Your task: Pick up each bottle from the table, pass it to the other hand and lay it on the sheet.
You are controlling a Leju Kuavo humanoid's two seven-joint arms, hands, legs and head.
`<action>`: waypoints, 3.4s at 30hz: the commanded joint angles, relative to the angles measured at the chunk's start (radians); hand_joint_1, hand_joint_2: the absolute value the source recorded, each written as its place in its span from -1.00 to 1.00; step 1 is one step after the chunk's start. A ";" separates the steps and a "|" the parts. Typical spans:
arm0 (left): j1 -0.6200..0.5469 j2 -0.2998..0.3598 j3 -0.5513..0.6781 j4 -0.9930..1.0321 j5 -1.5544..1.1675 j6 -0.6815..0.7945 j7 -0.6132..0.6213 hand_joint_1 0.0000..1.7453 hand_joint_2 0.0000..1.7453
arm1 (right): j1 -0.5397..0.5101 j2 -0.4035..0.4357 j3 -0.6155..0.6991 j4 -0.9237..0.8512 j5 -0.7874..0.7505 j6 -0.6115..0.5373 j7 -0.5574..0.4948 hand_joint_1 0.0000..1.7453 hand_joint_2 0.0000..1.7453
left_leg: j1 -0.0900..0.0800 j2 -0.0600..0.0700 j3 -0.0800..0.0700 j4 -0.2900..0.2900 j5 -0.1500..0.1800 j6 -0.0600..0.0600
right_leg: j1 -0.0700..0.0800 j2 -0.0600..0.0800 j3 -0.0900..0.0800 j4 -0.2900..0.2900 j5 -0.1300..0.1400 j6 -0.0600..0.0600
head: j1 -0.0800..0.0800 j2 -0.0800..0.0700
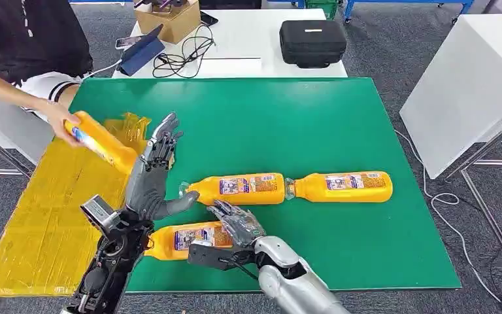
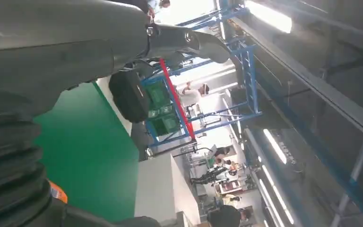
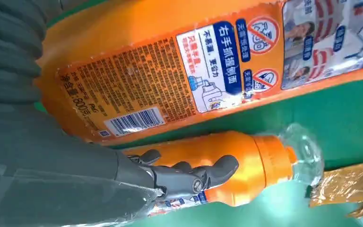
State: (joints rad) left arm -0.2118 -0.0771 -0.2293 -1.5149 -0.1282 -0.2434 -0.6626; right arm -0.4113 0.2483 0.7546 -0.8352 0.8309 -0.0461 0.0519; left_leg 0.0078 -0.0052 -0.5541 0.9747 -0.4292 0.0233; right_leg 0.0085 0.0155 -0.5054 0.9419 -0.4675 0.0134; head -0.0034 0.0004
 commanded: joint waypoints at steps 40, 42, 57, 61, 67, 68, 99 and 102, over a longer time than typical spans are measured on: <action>-0.043 -0.019 -0.004 0.106 0.034 0.015 -0.015 -1.00 1.00 | -0.071 0.035 -0.038 0.364 -0.026 0.024 -0.080 1.00 1.00 | 0.000 -0.002 0.015 -0.003 0.001 -0.001 | 0.000 -0.004 0.015 -0.003 0.000 0.001 | 0.000 0.000; -0.032 -0.020 0.003 0.092 0.029 0.016 -0.015 -1.00 1.00 | -0.062 0.033 -0.052 0.350 -0.036 0.000 -0.088 1.00 1.00 | 0.000 -0.002 0.016 -0.003 0.001 -0.001 | 0.000 -0.004 0.015 -0.003 0.000 0.001 | 0.000 0.000; -0.011 -0.017 0.021 0.072 0.054 0.000 -0.015 -1.00 1.00 | 0.042 0.007 -0.186 0.095 -0.197 -0.114 -0.184 1.00 1.00 | 0.000 -0.002 0.012 -0.001 0.000 -0.001 | 0.000 -0.003 0.012 -0.001 0.000 0.001 | 0.000 0.000; -0.004 -0.018 0.012 0.075 0.060 -0.001 -0.016 -1.00 1.00 | 0.060 0.001 -0.184 0.069 -0.209 -0.114 -0.184 1.00 1.00 | 0.000 -0.001 0.011 -0.001 0.000 -0.001 | 0.000 -0.002 0.011 -0.001 0.000 0.001 | 0.000 0.000; 0.010 -0.022 0.036 0.032 0.114 -0.010 -0.036 -1.00 1.00 | 0.093 -0.002 -0.212 0.020 -0.239 -0.147 -0.206 1.00 1.00 | 0.000 -0.002 0.007 -0.001 0.000 -0.001 | 0.000 -0.003 0.007 0.000 -0.001 0.001 | 0.000 0.000; 0.016 -0.021 0.044 0.023 0.126 -0.015 -0.036 -1.00 1.00 | 0.099 -0.003 -0.218 0.008 -0.247 -0.152 -0.214 1.00 1.00 | 0.000 -0.001 0.007 0.000 0.000 -0.001 | 0.000 -0.003 0.007 0.000 -0.001 0.001 | 0.000 0.000; 0.054 0.008 0.009 -0.056 0.002 0.061 -0.036 -1.00 1.00 | 0.323 -0.055 -0.301 -0.479 -0.597 -0.617 -0.685 1.00 1.00 | 0.000 -0.004 0.001 0.000 -0.001 -0.001 | 0.000 -0.006 0.003 0.000 -0.002 0.001 | 0.000 0.000; 0.045 0.026 -0.022 -0.037 -0.034 0.063 -0.031 -1.00 1.00 | 0.324 -0.058 -0.292 -0.483 -0.597 -0.617 -0.687 1.00 1.00 | 0.000 -0.003 0.001 -0.001 0.000 -0.001 | -0.001 -0.004 0.001 0.000 -0.001 0.001 | 0.000 0.000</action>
State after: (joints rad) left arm -0.1163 -0.1076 -0.1380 -1.6434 -0.0971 -0.1960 -0.7008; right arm -0.1010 0.2331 0.4437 -1.2311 0.2331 -0.6440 -0.6150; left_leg 0.0076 -0.0058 -0.5547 0.9747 -0.4294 0.0228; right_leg 0.0082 0.0149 -0.5062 0.9425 -0.4676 0.0131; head -0.0038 0.0004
